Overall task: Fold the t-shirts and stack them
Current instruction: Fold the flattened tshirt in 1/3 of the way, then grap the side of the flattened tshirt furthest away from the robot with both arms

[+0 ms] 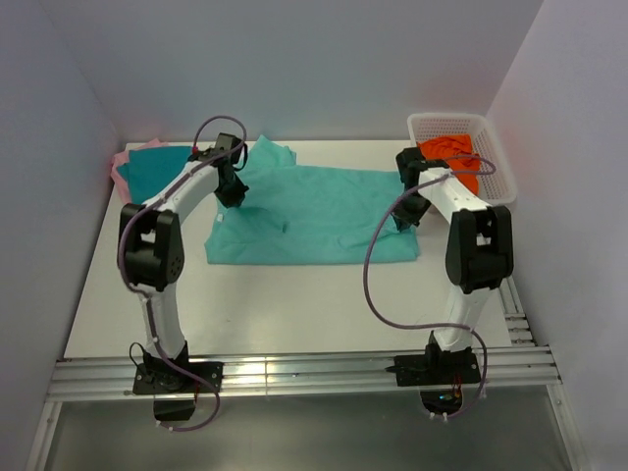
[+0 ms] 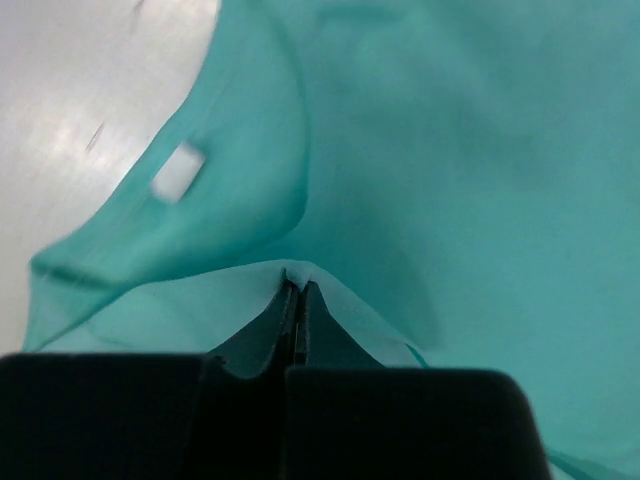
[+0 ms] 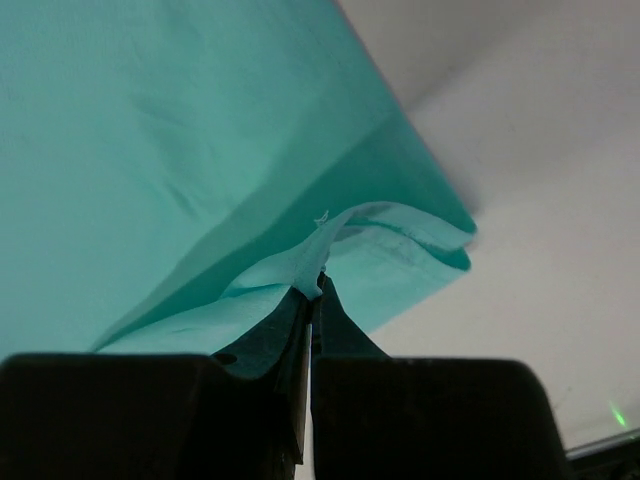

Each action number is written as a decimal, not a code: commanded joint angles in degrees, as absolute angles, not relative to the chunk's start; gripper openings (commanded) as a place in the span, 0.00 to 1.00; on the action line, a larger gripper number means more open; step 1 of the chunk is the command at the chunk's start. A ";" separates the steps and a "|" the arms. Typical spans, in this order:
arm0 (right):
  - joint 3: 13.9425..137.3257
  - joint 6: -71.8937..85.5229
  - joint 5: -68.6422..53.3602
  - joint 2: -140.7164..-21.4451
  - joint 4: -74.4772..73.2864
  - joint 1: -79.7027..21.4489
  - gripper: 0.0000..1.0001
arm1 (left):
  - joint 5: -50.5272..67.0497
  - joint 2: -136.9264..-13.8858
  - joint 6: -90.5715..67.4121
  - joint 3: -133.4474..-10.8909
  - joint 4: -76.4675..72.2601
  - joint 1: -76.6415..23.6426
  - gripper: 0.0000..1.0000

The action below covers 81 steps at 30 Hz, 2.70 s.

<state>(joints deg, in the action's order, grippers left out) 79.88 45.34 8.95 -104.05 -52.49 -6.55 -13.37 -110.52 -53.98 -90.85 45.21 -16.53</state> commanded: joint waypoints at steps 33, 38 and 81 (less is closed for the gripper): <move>93.87 48.43 19.50 -108.66 -57.04 -2.64 1.00 | -18.02 -103.57 -45.52 -94.41 45.36 -10.63 0.92; 85.65 47.55 20.31 -96.18 -56.52 -2.64 1.00 | -16.62 -93.27 -48.33 -78.45 42.81 -10.63 0.89; 58.53 45.44 12.22 -99.67 -36.65 -2.02 0.00 | -8.17 -98.44 -53.35 -58.62 25.05 -10.90 0.17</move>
<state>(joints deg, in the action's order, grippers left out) 57.41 45.45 9.41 -97.45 -35.73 -2.74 -8.38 -98.41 -53.08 -58.61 26.74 -10.74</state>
